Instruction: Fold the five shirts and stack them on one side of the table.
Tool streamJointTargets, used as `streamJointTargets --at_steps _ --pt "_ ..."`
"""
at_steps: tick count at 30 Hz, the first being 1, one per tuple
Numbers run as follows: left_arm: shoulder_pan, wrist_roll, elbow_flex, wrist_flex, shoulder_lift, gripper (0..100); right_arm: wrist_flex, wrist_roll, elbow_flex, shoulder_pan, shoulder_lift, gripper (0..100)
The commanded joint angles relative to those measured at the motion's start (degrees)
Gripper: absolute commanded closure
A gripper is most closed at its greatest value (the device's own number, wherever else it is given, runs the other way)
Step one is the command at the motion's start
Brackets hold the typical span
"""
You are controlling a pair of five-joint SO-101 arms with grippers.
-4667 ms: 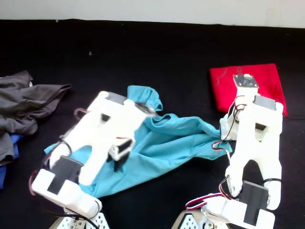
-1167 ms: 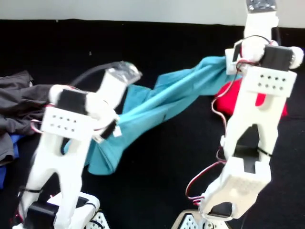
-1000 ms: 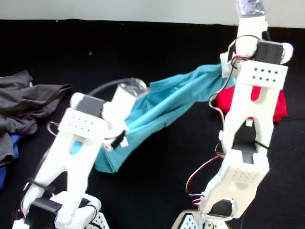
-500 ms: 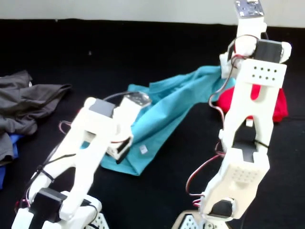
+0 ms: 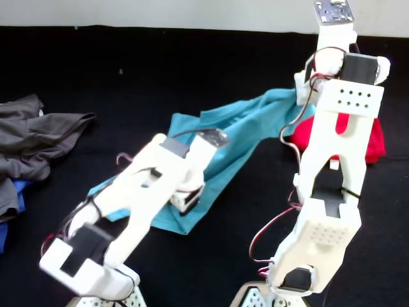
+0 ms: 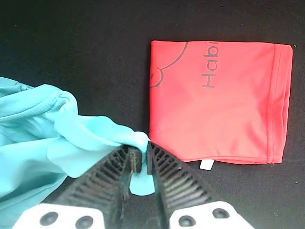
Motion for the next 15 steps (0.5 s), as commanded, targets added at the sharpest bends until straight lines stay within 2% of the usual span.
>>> streamJointTargets --at_steps 1,6,15 --pt "-3.1 0.3 -5.8 -0.4 2.9 87 0.4 -0.3 -2.7 -0.4 -0.4 99.3" --pt "-4.2 0.3 -5.9 -0.4 5.3 87 0.4 -0.3 -2.7 -0.4 -0.4 99.3" --pt "1.7 0.5 -5.8 -0.4 6.7 87 0.3 -0.3 -2.7 -0.4 -0.4 99.3"
